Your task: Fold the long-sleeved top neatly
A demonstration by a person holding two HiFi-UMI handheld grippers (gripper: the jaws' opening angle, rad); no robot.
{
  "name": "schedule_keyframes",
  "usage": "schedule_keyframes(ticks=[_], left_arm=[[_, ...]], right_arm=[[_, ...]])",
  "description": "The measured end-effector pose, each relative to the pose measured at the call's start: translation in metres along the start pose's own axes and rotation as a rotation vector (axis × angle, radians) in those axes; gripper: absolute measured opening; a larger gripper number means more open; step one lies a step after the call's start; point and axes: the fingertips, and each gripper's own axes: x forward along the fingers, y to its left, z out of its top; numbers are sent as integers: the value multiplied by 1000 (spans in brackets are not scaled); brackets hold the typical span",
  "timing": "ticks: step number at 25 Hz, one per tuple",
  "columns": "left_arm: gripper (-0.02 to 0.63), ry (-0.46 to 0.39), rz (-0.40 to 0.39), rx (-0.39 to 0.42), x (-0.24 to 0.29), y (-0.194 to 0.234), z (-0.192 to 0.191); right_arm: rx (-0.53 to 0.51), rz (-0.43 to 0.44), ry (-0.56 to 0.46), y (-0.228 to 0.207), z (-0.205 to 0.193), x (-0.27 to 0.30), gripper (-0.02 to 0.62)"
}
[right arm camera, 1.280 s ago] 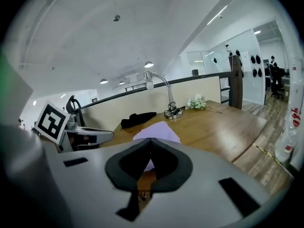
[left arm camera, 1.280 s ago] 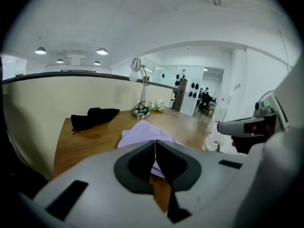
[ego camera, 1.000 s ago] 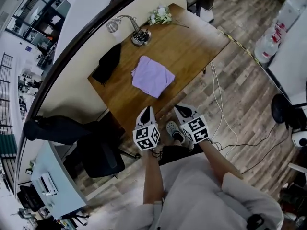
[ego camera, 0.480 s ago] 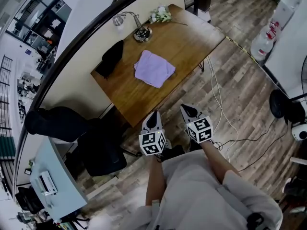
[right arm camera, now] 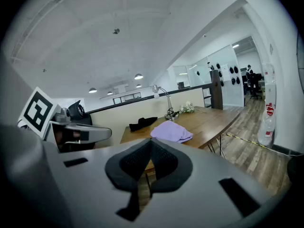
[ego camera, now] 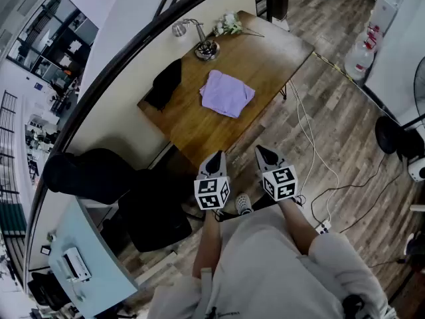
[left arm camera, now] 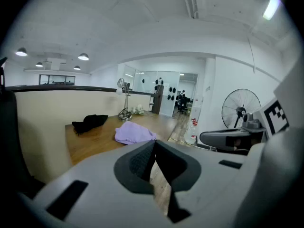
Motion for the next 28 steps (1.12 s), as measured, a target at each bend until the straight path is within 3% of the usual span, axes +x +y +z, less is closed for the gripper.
schedule_keyframes(ticks=[5,17,28], left_arm=[[23,-14,-59,18,-10,17,-4],[23,-40,-52,7,-14,37,-5],[23,-45,-69,8,-22,32,-11]], right_arm=[[-5,-23,-5,26,-14,7,2],[-31,-91,6,30,-22,-1,2],[-49,-76,23,37,-29,0,2]])
